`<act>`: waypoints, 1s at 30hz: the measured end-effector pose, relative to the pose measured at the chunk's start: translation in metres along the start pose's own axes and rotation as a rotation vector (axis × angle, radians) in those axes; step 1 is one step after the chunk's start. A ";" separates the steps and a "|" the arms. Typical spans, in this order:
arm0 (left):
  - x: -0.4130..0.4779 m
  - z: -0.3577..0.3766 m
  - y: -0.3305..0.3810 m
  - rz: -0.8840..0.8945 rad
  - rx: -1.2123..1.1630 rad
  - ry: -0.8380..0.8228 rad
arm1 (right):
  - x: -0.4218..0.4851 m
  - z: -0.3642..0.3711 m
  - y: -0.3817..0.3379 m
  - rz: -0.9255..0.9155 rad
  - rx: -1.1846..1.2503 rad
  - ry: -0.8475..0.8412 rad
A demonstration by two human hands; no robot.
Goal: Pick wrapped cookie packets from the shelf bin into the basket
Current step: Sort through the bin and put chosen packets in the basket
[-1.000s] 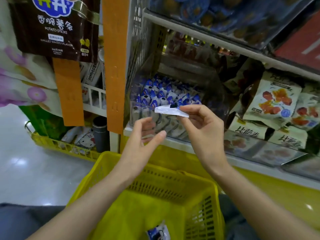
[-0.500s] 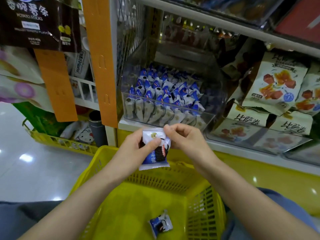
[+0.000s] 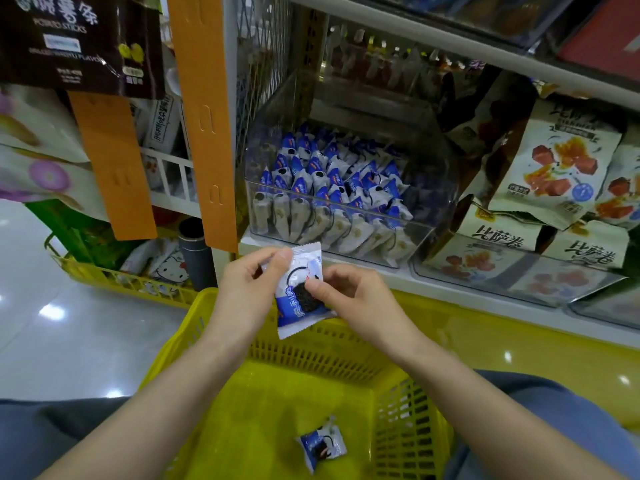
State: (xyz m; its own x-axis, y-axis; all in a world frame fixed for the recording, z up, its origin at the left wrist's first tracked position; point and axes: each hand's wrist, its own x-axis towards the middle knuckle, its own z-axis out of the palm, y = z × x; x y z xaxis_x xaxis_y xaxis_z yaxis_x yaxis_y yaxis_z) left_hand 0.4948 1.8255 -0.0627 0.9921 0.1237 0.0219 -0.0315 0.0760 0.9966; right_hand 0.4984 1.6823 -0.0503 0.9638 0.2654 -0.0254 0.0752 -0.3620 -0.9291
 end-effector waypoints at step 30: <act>0.003 0.004 -0.006 -0.377 -0.332 -0.168 | 0.008 -0.015 0.006 -0.007 0.145 0.238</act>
State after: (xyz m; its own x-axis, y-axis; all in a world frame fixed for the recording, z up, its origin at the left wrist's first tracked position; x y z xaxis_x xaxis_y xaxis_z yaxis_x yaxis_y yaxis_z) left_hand 0.4984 1.8214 -0.0683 0.9470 -0.1310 -0.2935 0.3214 0.3974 0.8595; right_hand 0.5099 1.6688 -0.0510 0.9976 0.0444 0.0531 0.0617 -0.2251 -0.9724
